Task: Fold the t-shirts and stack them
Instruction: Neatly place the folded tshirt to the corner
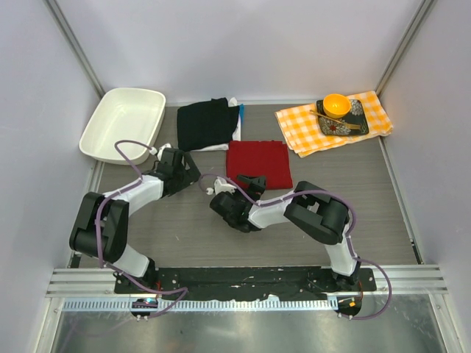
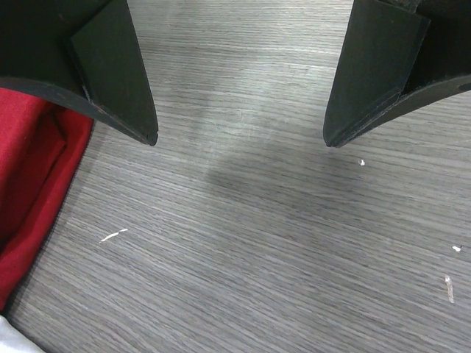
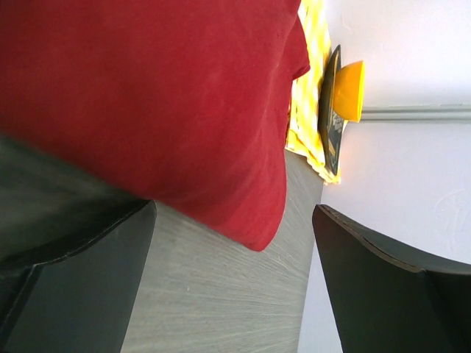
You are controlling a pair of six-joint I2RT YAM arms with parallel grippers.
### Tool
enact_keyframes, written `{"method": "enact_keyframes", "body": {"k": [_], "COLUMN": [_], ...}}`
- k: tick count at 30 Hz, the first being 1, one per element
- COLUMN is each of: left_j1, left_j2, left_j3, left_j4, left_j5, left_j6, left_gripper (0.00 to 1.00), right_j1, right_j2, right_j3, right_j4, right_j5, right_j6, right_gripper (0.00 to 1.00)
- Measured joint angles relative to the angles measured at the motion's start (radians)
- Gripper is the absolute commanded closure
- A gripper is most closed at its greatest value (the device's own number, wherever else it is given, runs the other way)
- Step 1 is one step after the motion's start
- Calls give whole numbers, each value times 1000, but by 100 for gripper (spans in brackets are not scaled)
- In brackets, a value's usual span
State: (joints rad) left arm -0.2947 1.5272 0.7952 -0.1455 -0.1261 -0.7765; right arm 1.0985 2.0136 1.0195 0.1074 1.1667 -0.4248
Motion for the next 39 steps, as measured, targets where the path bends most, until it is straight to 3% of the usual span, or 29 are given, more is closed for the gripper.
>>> {"method": "enact_keyframes", "body": {"k": [4, 7, 14, 21, 23, 33, 39], "left_j1": [6, 10, 22, 25, 27, 35, 35], "left_j2": [14, 20, 21, 30, 31, 31, 9], "left_j3": [1, 1, 1, 1, 1, 0, -52], "left_j4": [0, 0, 6, 23, 25, 39, 115], "left_j5": [6, 9, 18, 27, 30, 51, 122], "left_j6": [0, 0, 2, 3, 3, 2, -27], "left_gripper": [0, 0, 0, 0, 0, 0, 0], "right_j1": [-51, -66, -69, -67, -68, -67, -54], "right_j2": [0, 0, 23, 49, 51, 60, -17], "right_j3": [16, 23, 37, 48, 51, 73, 37], "right_j4": [5, 4, -30, -52, -59, -111, -205], "right_j5": [-32, -57, -115, -140, -148, -141, -204], "right_j6": [2, 6, 37, 61, 65, 95, 176], "right_gripper": [9, 19, 60, 81, 99, 99, 99]}}
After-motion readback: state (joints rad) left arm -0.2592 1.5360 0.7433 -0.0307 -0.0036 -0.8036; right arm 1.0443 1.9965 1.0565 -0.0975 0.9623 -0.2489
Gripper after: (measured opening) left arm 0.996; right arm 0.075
